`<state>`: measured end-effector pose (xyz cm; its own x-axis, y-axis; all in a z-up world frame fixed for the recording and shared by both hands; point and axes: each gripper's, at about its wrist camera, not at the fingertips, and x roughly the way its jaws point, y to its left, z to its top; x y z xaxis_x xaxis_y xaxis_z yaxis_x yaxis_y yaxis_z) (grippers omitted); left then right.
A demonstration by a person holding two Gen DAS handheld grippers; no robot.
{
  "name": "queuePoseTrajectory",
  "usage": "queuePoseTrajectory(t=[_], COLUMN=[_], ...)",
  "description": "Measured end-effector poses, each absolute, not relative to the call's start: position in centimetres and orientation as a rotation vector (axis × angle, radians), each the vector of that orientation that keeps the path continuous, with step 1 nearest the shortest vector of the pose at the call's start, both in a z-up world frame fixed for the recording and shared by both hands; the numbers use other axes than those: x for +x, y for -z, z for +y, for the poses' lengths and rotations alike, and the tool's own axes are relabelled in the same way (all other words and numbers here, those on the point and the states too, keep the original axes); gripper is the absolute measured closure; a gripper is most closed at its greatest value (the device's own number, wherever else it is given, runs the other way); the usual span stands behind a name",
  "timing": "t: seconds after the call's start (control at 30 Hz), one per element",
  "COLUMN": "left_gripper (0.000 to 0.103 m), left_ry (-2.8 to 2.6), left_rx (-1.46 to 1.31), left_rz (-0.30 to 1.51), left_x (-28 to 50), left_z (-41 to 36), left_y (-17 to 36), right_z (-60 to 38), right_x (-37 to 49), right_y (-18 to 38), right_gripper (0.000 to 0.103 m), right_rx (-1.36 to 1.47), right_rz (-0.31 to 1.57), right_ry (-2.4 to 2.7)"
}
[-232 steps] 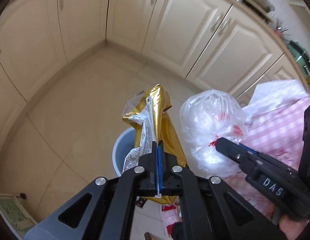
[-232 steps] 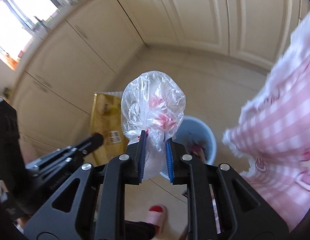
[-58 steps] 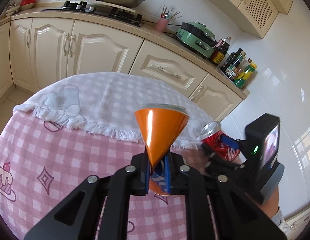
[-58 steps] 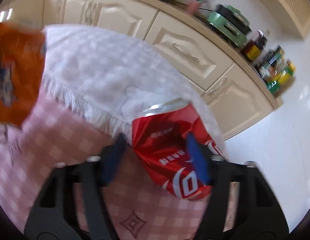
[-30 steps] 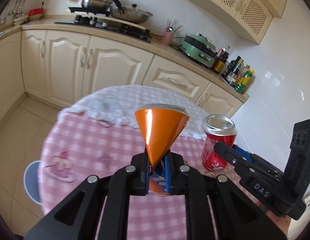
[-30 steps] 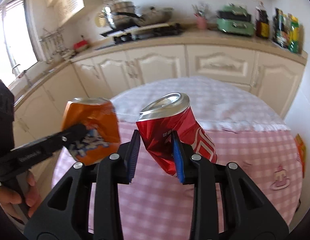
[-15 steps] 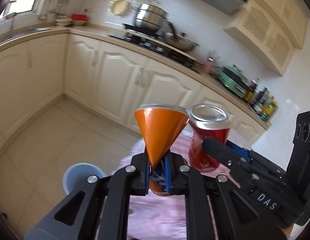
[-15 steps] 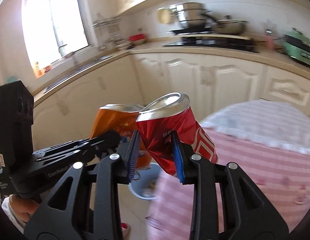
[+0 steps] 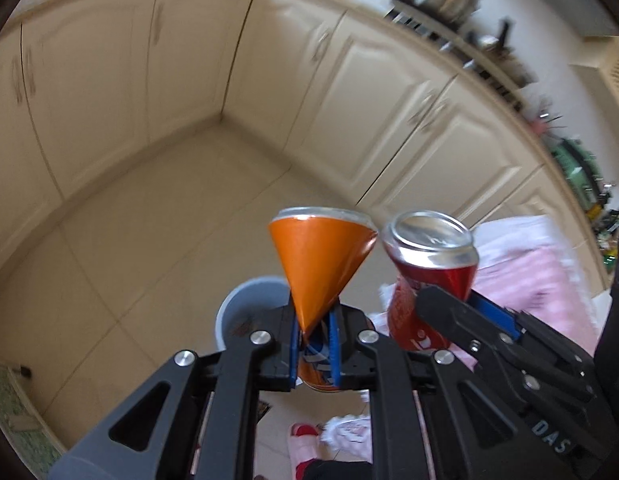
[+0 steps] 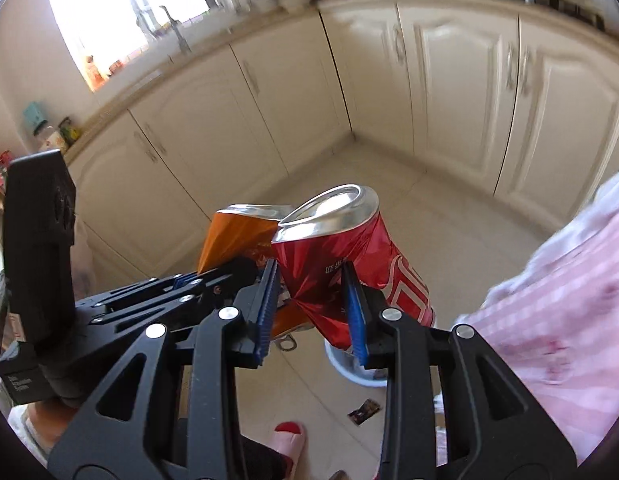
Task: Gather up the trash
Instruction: 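Open the left gripper dropping the orange can while the right drops the red can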
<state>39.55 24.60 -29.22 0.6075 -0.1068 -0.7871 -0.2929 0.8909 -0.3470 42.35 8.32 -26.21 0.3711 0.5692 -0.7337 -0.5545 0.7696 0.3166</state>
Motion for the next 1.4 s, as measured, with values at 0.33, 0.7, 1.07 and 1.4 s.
queuePoseTrajectory(t=[0.33, 0.7, 1.07, 1.4], left_gripper=[0.092, 0.069, 0.054, 0.050], left_ry=[-0.119, -0.106, -0.175, -0.241], left_rx=[-0.521, -0.555, -0.533, -0.604], left_rz=[1.120, 1.182, 1.184, 1.209], left_x=[45.6, 47.5, 45.3, 42.1], left_z=[25.3, 24.4, 25.4, 26.4], left_y=[41.9, 47.7, 49.2, 52.0], right_z=[10.1, 9.2, 8.7, 9.6], right_x=[46.3, 49.2, 48.8, 47.7], right_y=[38.1, 44.4, 45.9, 48.3], right_gripper=[0.072, 0.072, 0.072, 0.072], right_rx=[0.001, 0.004, 0.005, -0.029], right_rz=[1.104, 1.180, 1.215, 1.262], right_ry=[-0.615, -0.567, -0.549, -0.585])
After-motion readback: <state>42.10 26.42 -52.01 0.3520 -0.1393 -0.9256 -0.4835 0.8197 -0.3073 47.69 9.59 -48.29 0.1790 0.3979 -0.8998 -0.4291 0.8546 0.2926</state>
